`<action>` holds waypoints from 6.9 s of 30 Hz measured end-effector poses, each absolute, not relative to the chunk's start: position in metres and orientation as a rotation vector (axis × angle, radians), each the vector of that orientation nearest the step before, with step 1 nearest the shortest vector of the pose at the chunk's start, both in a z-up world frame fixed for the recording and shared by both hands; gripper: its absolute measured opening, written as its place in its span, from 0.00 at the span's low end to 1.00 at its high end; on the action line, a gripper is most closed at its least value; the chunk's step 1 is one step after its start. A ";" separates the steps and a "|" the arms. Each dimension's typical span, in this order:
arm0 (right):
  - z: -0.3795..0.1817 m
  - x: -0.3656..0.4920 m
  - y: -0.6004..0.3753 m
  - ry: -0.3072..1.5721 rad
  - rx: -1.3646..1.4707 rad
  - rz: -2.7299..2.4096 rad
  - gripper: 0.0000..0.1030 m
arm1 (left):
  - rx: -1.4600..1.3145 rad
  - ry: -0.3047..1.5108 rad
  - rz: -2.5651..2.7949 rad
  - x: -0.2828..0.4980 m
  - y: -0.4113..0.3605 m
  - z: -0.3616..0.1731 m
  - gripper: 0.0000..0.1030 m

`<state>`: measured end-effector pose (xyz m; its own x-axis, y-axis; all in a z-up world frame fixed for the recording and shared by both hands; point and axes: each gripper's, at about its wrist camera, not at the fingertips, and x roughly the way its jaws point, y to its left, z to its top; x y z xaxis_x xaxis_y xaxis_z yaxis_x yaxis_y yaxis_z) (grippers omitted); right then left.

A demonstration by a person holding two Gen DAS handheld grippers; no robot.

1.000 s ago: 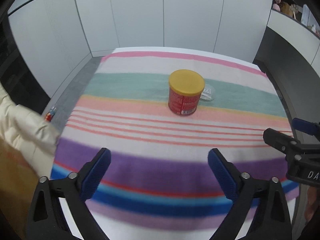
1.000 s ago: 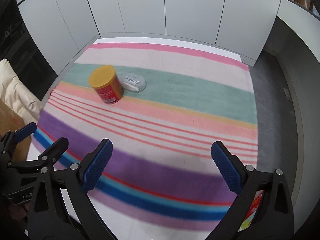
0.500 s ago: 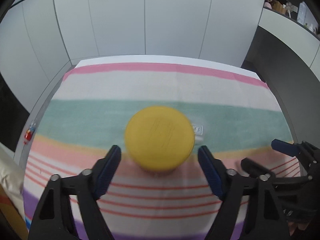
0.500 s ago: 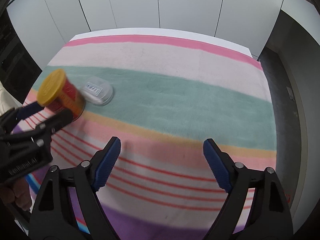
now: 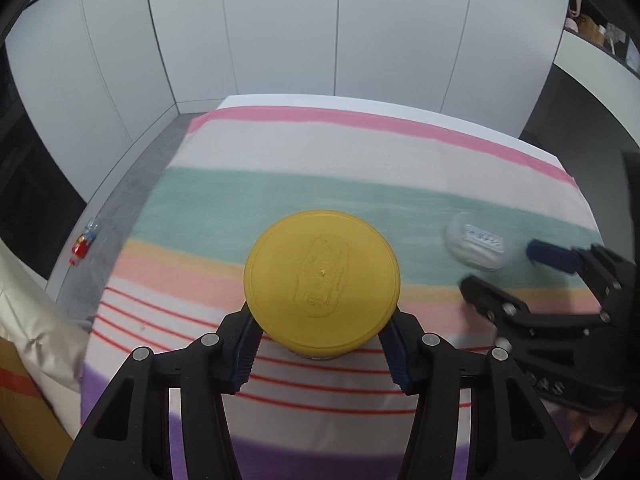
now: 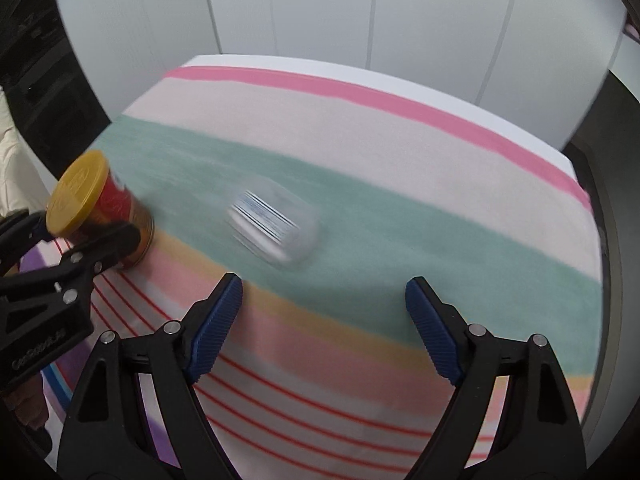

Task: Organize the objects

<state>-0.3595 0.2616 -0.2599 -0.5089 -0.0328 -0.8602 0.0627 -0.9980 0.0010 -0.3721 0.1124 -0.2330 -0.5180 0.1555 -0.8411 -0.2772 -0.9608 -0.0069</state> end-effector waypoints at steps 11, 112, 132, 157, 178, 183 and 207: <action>-0.253 -0.369 0.244 0.064 1.533 -2.694 0.47 | -1.405 0.171 2.504 -0.362 0.104 -0.226 0.53; -0.024 -0.170 0.120 0.044 1.203 -2.667 0.46 | -1.182 -0.103 2.816 -0.136 -0.093 -0.015 0.52; -0.026 -0.168 0.014 0.153 1.133 -2.517 0.46 | -1.238 -0.213 2.975 -0.103 -0.192 -0.015 0.52; -0.029 -0.144 -0.110 0.292 1.062 -2.326 0.47 | -1.184 -0.207 3.256 -0.048 -0.286 -0.011 1.00; -0.038 -0.124 -0.189 0.307 1.066 -2.188 0.47 | -1.261 -0.370 3.333 0.005 -0.347 -0.011 1.00; -0.040 -0.121 -0.199 0.308 1.065 -2.174 0.49 | -1.275 -0.391 3.348 0.010 -0.356 -0.012 1.00; -0.034 -0.152 -0.120 0.246 1.095 -2.358 1.00 | -1.269 -0.294 3.264 -0.048 -0.308 -0.014 1.00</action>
